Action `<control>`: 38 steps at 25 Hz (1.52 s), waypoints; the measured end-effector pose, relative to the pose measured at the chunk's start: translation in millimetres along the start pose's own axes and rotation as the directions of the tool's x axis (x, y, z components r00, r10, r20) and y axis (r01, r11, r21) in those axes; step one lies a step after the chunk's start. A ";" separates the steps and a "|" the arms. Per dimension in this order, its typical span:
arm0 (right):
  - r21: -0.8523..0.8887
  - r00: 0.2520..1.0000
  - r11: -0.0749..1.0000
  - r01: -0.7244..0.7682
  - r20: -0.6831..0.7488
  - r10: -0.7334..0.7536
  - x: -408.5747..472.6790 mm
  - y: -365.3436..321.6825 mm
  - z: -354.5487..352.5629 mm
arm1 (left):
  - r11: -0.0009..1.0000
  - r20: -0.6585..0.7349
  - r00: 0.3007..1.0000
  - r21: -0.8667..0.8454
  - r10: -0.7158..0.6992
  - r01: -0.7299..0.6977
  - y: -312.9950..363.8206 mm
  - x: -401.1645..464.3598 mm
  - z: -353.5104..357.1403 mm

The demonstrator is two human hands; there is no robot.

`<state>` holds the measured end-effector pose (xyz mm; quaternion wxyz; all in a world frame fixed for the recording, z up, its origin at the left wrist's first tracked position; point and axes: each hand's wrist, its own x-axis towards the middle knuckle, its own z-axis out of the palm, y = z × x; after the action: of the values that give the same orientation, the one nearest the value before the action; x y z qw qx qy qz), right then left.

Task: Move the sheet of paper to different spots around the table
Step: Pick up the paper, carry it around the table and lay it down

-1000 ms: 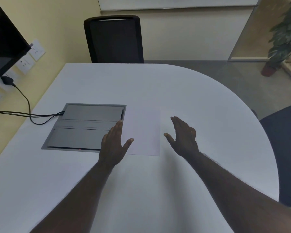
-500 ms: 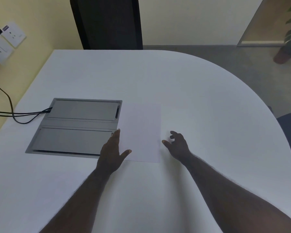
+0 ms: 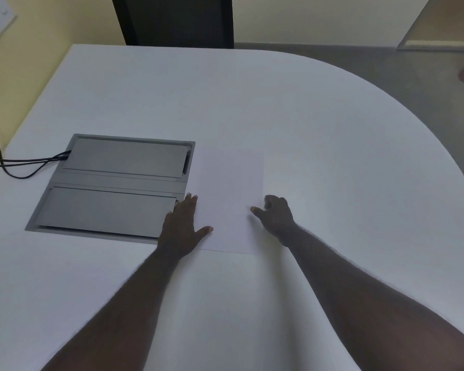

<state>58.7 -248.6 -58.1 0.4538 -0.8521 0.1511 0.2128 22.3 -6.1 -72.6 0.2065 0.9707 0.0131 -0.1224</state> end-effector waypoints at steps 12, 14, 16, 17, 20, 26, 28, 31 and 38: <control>0.509 0.966 0.826 -0.241 0.040 0.257 12.5 -22.3 10.0 | 0.996 0.068 0.995 -0.059 -0.070 0.074 -6.7 3.7 10.8; 0.540 0.953 0.794 -0.278 0.053 0.297 14.6 -22.0 9.8 | 0.993 0.068 0.995 -0.090 -0.069 0.075 -5.2 2.6 10.4; 0.571 0.937 0.756 -0.320 0.072 0.342 14.2 -22.2 10.2 | 0.991 0.065 0.996 -0.117 -0.060 0.067 -4.7 2.0 9.4; 0.589 0.931 0.737 -0.332 0.078 0.357 13.9 -22.9 10.1 | 0.990 0.063 0.996 -0.124 -0.060 0.067 -4.5 1.9 9.0; 0.610 0.932 0.721 -0.328 0.084 0.352 16.1 -21.8 8.8 | 0.988 0.059 0.996 -0.137 -0.065 0.073 -5.1 1.6 9.3; 0.426 0.960 0.886 -0.183 -0.118 0.255 18.4 -18.7 12.2 | 0.986 0.053 0.996 -0.147 -0.068 0.076 -5.0 1.2 9.6; 0.283 0.959 0.947 -0.155 -0.187 0.213 16.6 -17.6 15.3 | 0.986 0.052 0.996 -0.150 -0.066 0.073 -3.1 0.2 8.7; 0.154 0.969 0.988 -0.006 -0.243 0.043 12.8 -18.0 14.6 | 0.960 -0.015 0.992 -0.254 -0.122 0.114 4.6 -0.6 5.3; 0.316 0.954 0.920 0.230 -0.260 -0.149 -20.7 -25.8 -28.1 | 0.826 -0.055 0.954 -0.516 -0.295 0.226 28.8 -0.5 -27.4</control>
<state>58.8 -256.8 -15.4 0.5930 -0.7895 0.1540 0.0376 30.4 -21.3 -36.8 0.4324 0.8778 0.1909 -0.0770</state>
